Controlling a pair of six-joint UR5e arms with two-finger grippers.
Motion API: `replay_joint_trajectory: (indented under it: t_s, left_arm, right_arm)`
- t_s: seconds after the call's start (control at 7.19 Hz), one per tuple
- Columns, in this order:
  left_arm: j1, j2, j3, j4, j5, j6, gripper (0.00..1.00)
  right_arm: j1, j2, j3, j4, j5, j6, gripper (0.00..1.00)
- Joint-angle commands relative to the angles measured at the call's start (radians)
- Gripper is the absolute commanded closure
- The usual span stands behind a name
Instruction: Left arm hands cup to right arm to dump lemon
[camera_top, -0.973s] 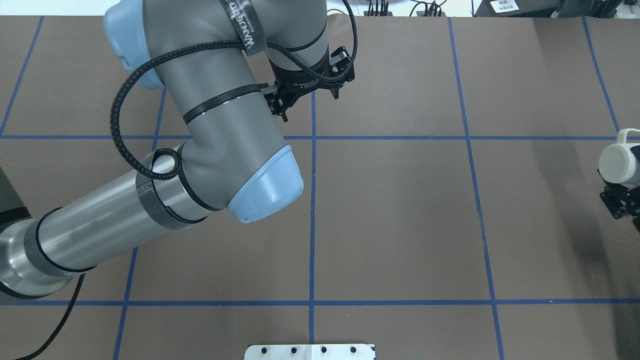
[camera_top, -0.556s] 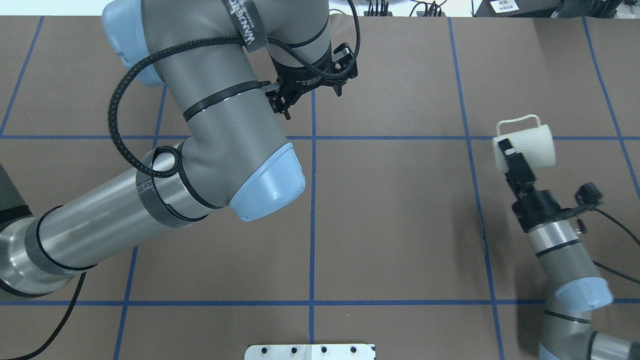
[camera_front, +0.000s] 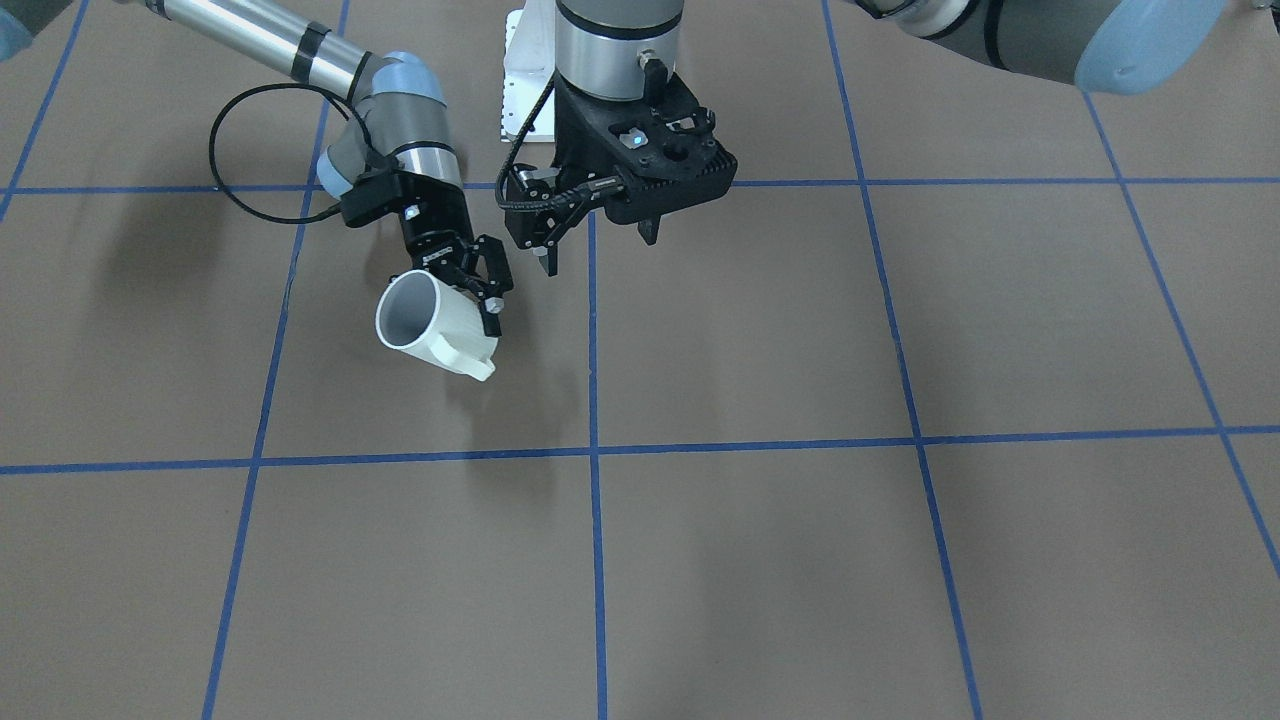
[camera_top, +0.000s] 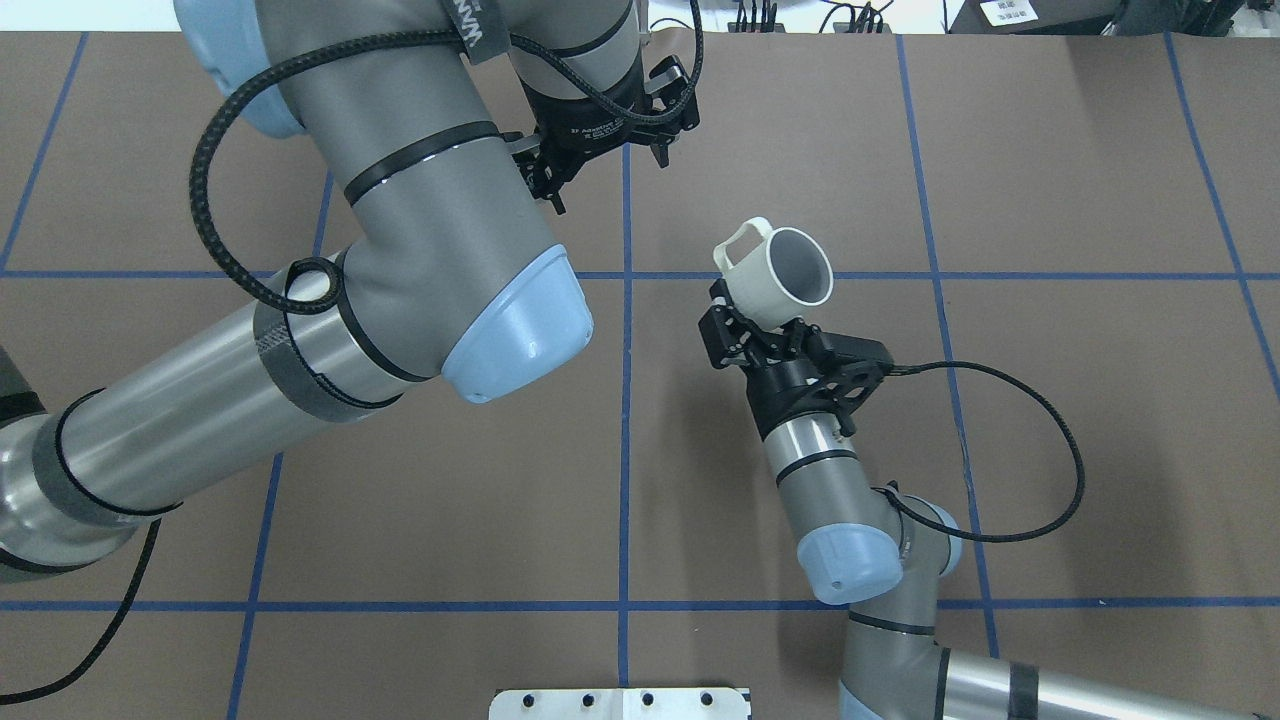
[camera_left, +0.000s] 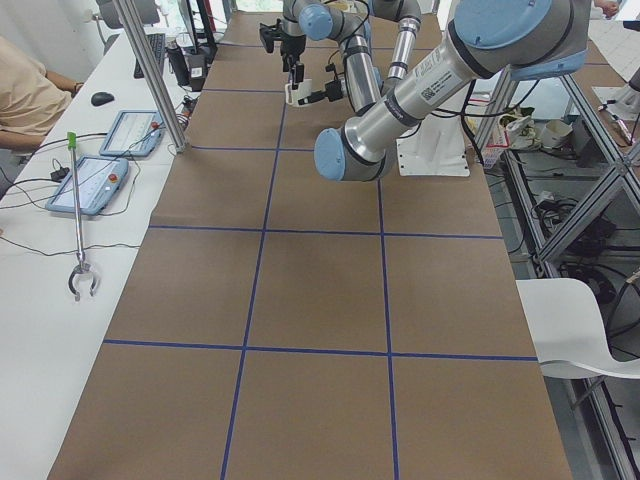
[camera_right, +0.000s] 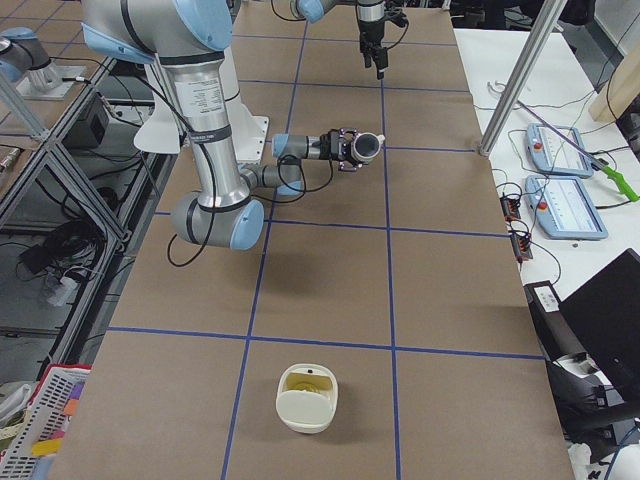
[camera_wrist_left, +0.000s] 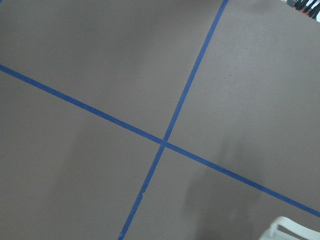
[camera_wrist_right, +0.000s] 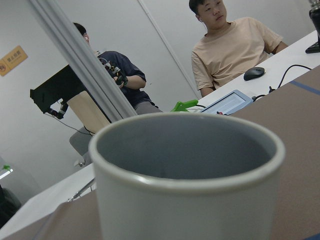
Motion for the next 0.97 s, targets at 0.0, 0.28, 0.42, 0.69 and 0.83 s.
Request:
replay_joint_trajectory:
  t_s: [0.0, 0.28, 0.42, 0.69, 0.83]
  left_arm:
    - [0.001, 0.016, 0.003, 0.005, -0.013, 0.029, 0.0]
    - [-0.003, 0.063, -0.017, -0.001, -0.015, 0.032, 0.0]
    - [-0.002, 0.065, -0.037, 0.001, -0.016, 0.034, 0.0]
    - [0.015, 0.07, -0.035, 0.022, -0.015, 0.088, 0.0]
    - [0.016, 0.07, -0.04, 0.063, -0.019, 0.092, 0.05]
  right_arm:
    - [-0.013, 0.083, -0.004, -0.183, 0.041, -0.179, 0.82]
    - [-0.067, 0.143, -0.007, -0.34, 0.03, -0.186, 0.82]
    - [-0.075, 0.141, -0.009, -0.354, 0.024, -0.186, 0.82]
    - [-0.091, 0.187, -0.007, -0.458, -0.017, -0.186, 0.82]
    - [-0.094, 0.201, -0.009, -0.486, -0.064, -0.183, 0.82]
